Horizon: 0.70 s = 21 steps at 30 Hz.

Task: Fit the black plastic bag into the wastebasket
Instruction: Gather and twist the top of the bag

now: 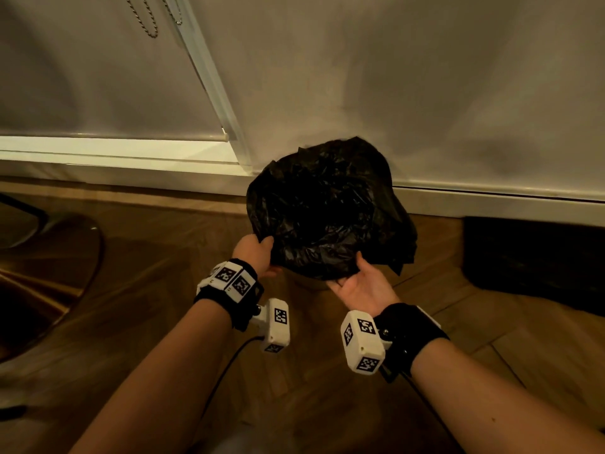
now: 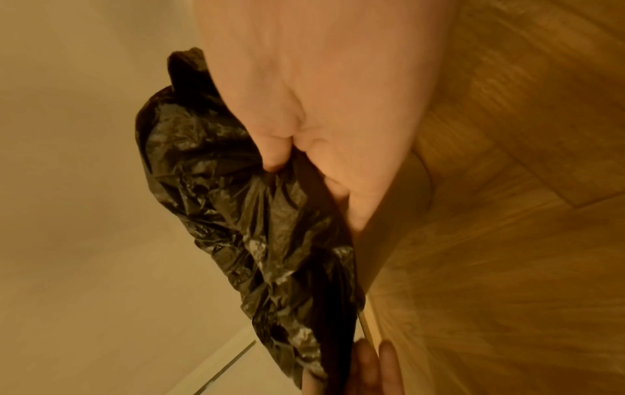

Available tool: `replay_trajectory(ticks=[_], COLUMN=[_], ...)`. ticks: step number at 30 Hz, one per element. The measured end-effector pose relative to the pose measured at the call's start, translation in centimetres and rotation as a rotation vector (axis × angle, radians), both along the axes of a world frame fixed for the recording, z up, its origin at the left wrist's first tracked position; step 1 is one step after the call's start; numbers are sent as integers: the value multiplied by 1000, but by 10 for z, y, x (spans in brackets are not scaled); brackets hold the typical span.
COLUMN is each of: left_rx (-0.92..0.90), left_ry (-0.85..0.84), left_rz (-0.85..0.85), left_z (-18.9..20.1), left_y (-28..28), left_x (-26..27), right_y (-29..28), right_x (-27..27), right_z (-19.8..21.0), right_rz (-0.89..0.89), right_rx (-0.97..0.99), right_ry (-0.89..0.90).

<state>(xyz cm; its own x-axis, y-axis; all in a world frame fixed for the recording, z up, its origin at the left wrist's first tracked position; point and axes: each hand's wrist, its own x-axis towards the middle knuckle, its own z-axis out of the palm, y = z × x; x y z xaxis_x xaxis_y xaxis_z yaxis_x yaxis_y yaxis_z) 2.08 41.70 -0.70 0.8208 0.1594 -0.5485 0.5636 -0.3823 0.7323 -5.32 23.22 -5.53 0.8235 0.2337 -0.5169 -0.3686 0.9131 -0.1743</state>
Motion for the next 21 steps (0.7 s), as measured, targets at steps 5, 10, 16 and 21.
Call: replay_trajectory(ticks=[5, 10, 16, 21], left_rx=[-371, -680, -756, -803], left_ry=[62, 206, 160, 189], left_rz=[235, 142, 240, 226], left_z=[-3, -11, -24, -25], left_y=[-2, -18, -19, -24], left_x=[-24, -49, -47, -46], right_y=[7, 8, 9, -4], right_x=[5, 8, 12, 15], right_z=[5, 4, -1, 5], right_rz=[-13, -18, -78, -152], right_rx=[-2, 17, 28, 51], right_ry=[80, 145, 126, 79])
